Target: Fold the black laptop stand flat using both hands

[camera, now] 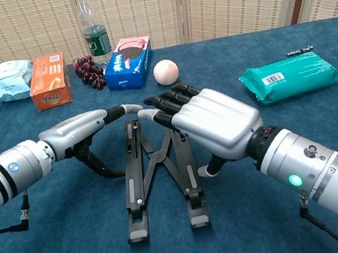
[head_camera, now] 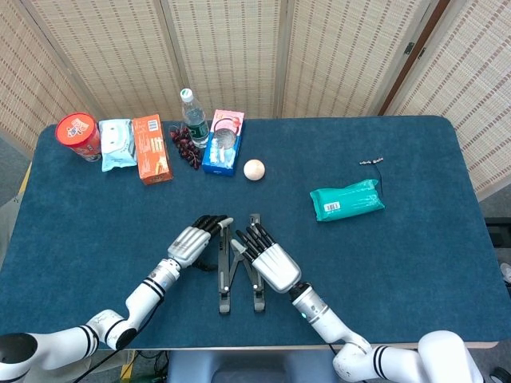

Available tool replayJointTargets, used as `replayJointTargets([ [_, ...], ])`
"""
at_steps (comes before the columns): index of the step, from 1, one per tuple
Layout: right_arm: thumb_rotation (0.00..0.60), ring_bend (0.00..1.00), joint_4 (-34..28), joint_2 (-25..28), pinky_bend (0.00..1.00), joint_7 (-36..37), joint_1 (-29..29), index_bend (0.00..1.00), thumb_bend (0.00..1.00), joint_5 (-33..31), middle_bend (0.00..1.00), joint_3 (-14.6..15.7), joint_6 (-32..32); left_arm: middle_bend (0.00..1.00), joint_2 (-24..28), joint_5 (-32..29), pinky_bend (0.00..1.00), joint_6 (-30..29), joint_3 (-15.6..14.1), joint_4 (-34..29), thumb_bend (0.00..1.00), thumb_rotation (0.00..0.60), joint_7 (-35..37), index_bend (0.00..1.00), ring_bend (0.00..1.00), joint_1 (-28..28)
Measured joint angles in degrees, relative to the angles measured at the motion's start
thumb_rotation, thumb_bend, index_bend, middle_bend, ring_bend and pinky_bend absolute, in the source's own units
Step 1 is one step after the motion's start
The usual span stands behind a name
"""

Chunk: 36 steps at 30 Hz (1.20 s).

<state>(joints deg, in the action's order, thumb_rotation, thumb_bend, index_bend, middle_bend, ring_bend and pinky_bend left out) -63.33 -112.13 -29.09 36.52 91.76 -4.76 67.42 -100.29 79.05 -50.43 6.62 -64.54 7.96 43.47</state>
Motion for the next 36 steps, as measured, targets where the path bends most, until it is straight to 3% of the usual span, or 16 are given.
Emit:
replayJointTargets([
  [12,0.600,0.00,3.0,-1.7,0.00,2.1,0.7,0.00,0.00,1.1,0.00,-0.2,1.7,0.05,0.5,0.3,0.00,0.2,-0.1,-0.3,0.15,0.600,0.7,0.00,0.04,0.3],
  [21,0.600,0.00,-0.7,2.0,0.00,2.8,0.4,0.00,0.00,2.1,0.00,0.1,3.2,0.05,2.5,-1.2,0.00,-0.5,0.2,-1.6,0.15,0.600,-1.1,0.00,0.04,-0.8],
  [29,0.600,0.00,-13.9,13.2,0.00,7.9,1.8,0.00,0.00,1.6,0.00,-0.2,-0.7,0.05,8.1,-2.9,0.00,-4.2,0.4,-6.7,0.15,0.600,-4.2,0.00,0.04,-4.0],
  [36,0.600,0.00,-23.4,27.8,0.00,17.6,9.1,0.00,0.00,0.9,0.00,-1.8,-14.7,0.05,14.0,-4.9,0.00,-8.4,0.5,-12.2,0.15,0.600,-6.2,0.00,0.04,-8.1],
])
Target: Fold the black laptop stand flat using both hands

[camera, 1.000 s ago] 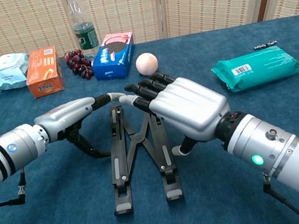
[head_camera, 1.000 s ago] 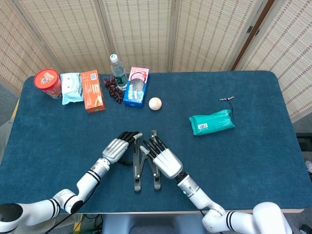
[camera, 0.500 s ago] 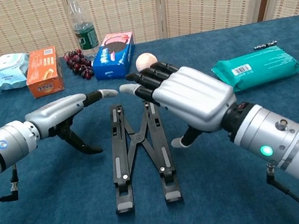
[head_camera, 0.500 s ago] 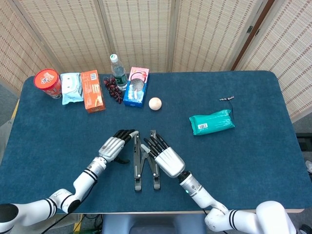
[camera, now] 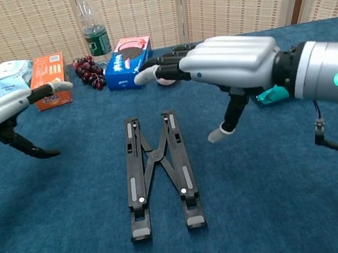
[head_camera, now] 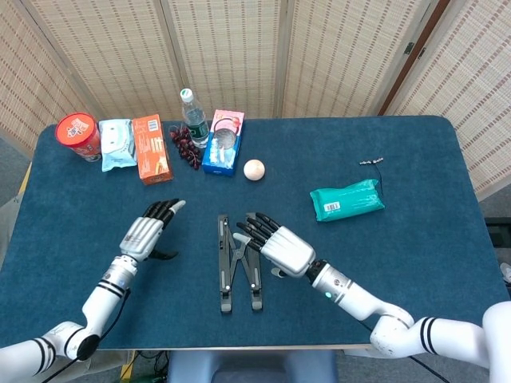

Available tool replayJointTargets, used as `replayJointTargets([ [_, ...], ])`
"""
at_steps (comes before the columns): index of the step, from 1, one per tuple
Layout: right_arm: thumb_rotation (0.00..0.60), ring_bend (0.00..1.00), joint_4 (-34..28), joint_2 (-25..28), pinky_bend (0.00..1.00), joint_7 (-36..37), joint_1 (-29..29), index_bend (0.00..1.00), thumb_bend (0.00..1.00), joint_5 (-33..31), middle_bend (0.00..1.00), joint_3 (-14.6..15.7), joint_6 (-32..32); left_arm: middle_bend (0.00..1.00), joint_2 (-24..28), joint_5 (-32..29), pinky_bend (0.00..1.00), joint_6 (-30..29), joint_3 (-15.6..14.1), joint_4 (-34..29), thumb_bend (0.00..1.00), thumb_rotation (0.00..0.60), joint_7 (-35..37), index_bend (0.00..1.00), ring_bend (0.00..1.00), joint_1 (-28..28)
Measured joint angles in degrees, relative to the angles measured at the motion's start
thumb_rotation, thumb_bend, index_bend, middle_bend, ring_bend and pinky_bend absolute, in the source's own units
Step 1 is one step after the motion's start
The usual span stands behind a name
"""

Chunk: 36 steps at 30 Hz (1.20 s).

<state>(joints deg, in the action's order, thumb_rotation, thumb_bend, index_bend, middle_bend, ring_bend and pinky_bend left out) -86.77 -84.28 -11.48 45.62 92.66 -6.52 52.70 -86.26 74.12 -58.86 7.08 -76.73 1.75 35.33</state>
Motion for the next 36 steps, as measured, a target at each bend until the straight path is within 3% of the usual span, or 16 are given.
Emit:
replayJointTargets([
  [7,0.600,0.00,-1.1,5.5,0.00,9.3,11.5,0.00,0.00,2.4,0.00,-0.1,-14.4,0.05,3.7,-1.5,0.00,-3.5,-0.3,-3.2,0.15,0.600,-0.9,0.00,0.04,-3.8],
  [13,0.600,0.00,3.5,4.2,0.00,12.2,17.7,0.00,0.00,5.5,0.00,1.5,-19.1,0.04,5.0,-1.8,0.00,-4.5,-0.4,-3.9,0.15,0.600,0.5,0.00,0.04,-5.6],
  [22,0.600,0.00,11.5,-0.5,0.00,15.7,22.3,0.00,0.00,9.4,0.00,5.5,-20.4,0.04,5.5,-2.2,0.00,-4.8,0.1,-2.9,0.15,0.600,3.0,0.00,0.04,-7.0],
  [36,0.600,0.00,19.5,-5.5,0.00,22.3,26.1,0.00,0.00,13.2,0.00,11.1,-16.8,0.04,5.8,-2.2,0.00,-4.3,0.8,-2.3,0.15,0.600,4.7,0.00,0.04,-7.7],
])
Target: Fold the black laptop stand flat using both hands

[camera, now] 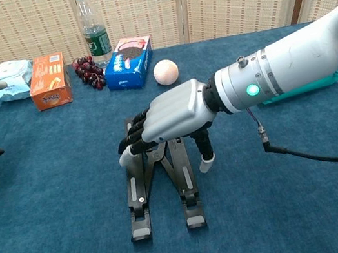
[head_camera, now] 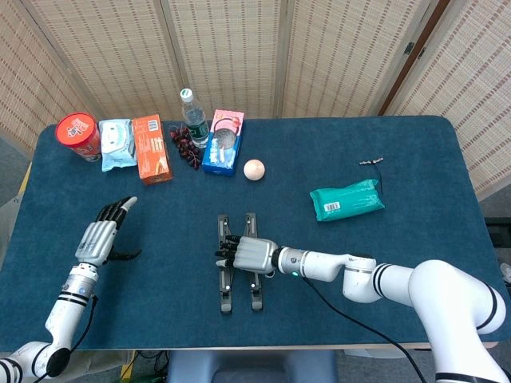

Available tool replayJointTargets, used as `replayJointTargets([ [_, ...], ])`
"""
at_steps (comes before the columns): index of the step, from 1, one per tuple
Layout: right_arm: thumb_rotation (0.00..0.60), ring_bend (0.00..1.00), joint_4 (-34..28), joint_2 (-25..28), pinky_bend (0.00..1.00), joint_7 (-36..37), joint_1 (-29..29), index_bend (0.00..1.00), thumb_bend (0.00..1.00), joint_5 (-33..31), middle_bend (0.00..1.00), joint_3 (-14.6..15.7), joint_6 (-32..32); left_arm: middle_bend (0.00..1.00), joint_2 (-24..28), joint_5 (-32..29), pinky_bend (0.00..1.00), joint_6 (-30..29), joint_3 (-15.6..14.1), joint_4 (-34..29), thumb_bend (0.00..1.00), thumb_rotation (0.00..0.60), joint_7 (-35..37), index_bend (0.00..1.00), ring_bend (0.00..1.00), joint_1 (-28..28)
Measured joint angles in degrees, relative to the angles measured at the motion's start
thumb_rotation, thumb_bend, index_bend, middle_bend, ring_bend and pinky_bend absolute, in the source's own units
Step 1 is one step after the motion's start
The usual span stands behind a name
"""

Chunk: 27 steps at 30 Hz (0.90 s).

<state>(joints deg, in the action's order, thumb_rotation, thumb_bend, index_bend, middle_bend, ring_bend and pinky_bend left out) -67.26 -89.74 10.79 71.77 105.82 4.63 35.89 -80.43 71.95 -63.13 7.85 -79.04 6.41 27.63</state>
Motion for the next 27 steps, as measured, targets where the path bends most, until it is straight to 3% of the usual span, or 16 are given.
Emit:
replayJointTargets([
  [19,0.600,0.00,6.9,-4.9,0.00,8.2,4.9,0.00,0.00,0.4,0.00,3.7,-0.4,0.03,-0.3,-0.2,0.00,0.3,0.8,1.3,0.15,0.600,1.3,0.00,0.03,-0.8],
  [27,0.600,0.00,9.3,-6.2,0.00,11.4,5.9,0.00,0.02,0.1,0.18,4.6,1.0,0.02,-0.4,0.3,0.00,0.2,1.0,1.7,0.15,0.600,1.9,0.00,0.02,-0.9],
])
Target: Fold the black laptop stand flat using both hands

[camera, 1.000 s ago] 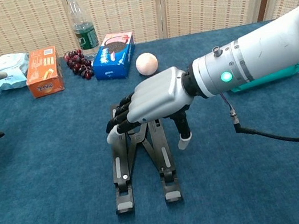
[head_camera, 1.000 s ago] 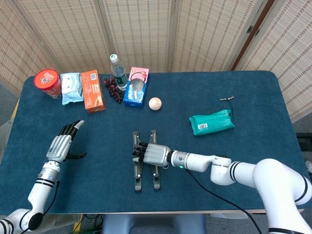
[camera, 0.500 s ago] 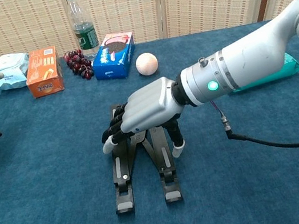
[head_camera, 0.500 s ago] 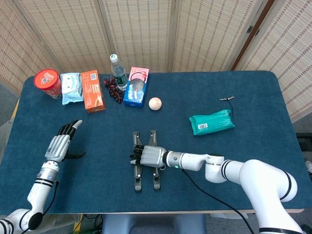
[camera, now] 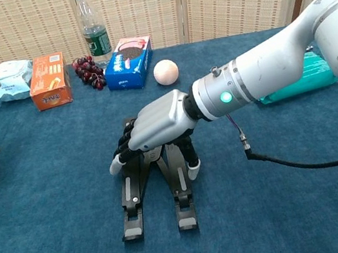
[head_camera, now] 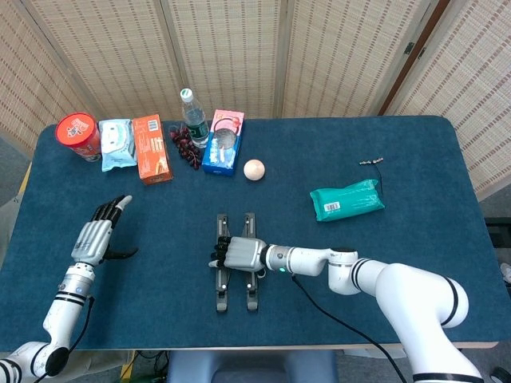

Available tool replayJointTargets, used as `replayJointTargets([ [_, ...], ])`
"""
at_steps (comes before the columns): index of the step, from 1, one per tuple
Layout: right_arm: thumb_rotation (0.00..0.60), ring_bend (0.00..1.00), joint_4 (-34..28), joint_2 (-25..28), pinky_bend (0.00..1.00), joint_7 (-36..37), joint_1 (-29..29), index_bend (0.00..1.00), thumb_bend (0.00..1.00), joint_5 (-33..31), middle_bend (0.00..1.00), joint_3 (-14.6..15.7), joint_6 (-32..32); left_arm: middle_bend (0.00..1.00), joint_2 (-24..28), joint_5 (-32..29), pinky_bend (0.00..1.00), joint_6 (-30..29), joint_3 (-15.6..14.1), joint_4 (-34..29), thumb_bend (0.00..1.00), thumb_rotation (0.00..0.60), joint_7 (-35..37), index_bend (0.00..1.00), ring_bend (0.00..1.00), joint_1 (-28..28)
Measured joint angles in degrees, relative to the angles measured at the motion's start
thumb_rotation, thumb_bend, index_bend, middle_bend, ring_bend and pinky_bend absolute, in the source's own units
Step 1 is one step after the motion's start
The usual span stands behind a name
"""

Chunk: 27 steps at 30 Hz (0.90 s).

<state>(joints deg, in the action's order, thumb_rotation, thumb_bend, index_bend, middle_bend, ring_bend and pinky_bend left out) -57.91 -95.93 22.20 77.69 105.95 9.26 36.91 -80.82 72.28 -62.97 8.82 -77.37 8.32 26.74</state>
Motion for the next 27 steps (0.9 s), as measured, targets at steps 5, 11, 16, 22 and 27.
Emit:
replayJointTargets([
  [5,0.600,0.00,1.3,-0.8,0.00,1.1,0.1,0.00,0.05,-0.3,0.30,0.4,1.0,0.01,0.0,0.3,0.00,0.0,0.0,0.0,0.15,0.600,0.2,0.00,0.02,-0.1],
  [11,0.600,0.00,2.3,-1.7,0.00,1.9,0.2,0.00,0.08,-0.7,0.40,0.5,1.9,0.01,0.0,0.6,0.00,-0.2,0.0,0.0,0.15,0.600,0.4,0.00,0.01,-0.2],
  [16,0.600,0.06,3.7,-2.5,0.00,2.4,-0.1,0.00,0.12,-1.2,0.48,0.3,3.1,0.01,0.0,0.7,0.00,-0.2,0.0,0.1,0.15,0.600,0.7,0.00,0.01,-0.4],
  [22,0.600,0.12,5.0,-3.4,0.00,2.5,-0.6,0.00,0.14,-1.6,0.55,0.2,4.5,0.01,-0.1,0.9,0.00,-0.2,0.0,0.4,0.15,0.600,0.9,0.00,0.01,-0.5],
  [27,0.600,0.03,4.8,-3.1,0.00,2.6,-1.0,0.00,0.13,-2.1,0.25,0.0,5.1,0.01,0.2,1.1,0.00,-0.5,0.2,0.3,0.15,0.600,1.1,0.00,0.01,-0.6],
])
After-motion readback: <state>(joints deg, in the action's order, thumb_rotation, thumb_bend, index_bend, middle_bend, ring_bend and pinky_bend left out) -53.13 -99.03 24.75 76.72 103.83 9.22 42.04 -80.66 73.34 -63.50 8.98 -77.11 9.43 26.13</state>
